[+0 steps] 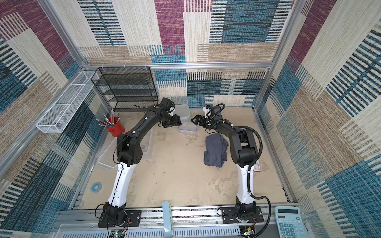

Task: Wipe the insides of the lunch boxes
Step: Move the lunch box to the center of the board.

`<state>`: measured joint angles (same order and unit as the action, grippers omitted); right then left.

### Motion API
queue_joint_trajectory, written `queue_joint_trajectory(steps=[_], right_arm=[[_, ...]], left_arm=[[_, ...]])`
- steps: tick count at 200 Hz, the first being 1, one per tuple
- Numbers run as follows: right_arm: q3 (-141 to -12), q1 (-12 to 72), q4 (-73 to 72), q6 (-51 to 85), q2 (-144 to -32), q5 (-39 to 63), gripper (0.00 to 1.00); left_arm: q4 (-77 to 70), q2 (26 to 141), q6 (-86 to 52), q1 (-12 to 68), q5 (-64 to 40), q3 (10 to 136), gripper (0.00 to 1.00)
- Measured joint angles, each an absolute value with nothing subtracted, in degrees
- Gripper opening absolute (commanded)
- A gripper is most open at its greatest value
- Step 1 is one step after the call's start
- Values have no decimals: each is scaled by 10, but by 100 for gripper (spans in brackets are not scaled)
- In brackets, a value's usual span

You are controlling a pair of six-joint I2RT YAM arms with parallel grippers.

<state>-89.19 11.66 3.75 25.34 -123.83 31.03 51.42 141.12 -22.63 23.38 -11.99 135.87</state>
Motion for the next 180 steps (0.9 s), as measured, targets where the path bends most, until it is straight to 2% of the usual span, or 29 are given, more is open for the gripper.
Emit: queue_joint_trajectory(steps=[52,92,136,180], right_arm=[[-951,117,33,261,-1307,330,94],[-938,121,17,273,-1310,345,89],[-921,136,11,284,-1310,342,78],[-873,154,-25,291,-1289,327,77]], left_arm=[[445,1441,-260,234,-137,1351,77],[392,1450,-275,240,-150,1343,77],[370,1449,-275,251,-154,1321,68],[359,1397,-278,259,-147,1243,63]])
